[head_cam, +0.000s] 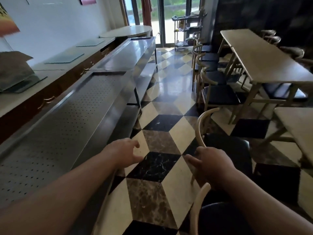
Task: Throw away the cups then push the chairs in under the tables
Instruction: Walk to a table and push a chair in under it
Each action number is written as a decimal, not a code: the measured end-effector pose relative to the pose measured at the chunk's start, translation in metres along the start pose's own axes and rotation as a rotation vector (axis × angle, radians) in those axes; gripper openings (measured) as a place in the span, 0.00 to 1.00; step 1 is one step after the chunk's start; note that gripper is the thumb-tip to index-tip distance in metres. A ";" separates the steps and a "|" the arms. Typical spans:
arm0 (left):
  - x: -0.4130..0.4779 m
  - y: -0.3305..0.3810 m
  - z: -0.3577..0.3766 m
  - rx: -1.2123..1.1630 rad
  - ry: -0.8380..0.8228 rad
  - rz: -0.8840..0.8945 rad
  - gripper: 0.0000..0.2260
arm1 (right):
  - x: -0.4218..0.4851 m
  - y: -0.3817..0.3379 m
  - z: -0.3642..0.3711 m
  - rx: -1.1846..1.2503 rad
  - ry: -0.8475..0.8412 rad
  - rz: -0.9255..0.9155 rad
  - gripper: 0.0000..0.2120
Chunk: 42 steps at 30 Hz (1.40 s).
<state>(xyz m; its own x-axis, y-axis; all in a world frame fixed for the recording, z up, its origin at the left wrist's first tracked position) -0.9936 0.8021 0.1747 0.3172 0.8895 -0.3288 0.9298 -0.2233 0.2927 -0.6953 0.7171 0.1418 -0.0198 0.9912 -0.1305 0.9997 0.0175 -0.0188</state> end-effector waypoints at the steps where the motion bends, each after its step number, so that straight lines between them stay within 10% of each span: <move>1: 0.017 0.002 -0.005 0.005 -0.007 0.011 0.29 | 0.012 0.006 -0.003 -0.008 0.006 0.018 0.35; 10: 0.156 0.033 -0.030 0.081 -0.030 0.231 0.28 | 0.086 0.057 -0.011 0.107 0.105 0.326 0.23; 24: 0.345 0.078 -0.120 0.113 0.011 0.715 0.35 | 0.141 0.066 -0.060 0.067 0.199 0.752 0.32; 42: 0.510 0.259 -0.051 0.307 -0.232 0.976 0.25 | 0.222 0.206 0.027 0.213 0.120 1.074 0.26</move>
<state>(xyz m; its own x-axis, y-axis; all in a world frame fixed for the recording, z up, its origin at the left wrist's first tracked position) -0.6006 1.2186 0.1282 0.9528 0.1777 -0.2461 0.2480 -0.9232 0.2934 -0.4945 0.9375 0.0824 0.8712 0.4837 -0.0841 0.4722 -0.8725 -0.1256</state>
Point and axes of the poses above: each hand's wrist, its own x-axis towards the middle knuckle, its own z-axis out of the palm, y = z × x, the point moved 6 cm from there along x, towards the middle knuckle, and after that the axes turned 11 degrees about -x, right-handed, at the moved point
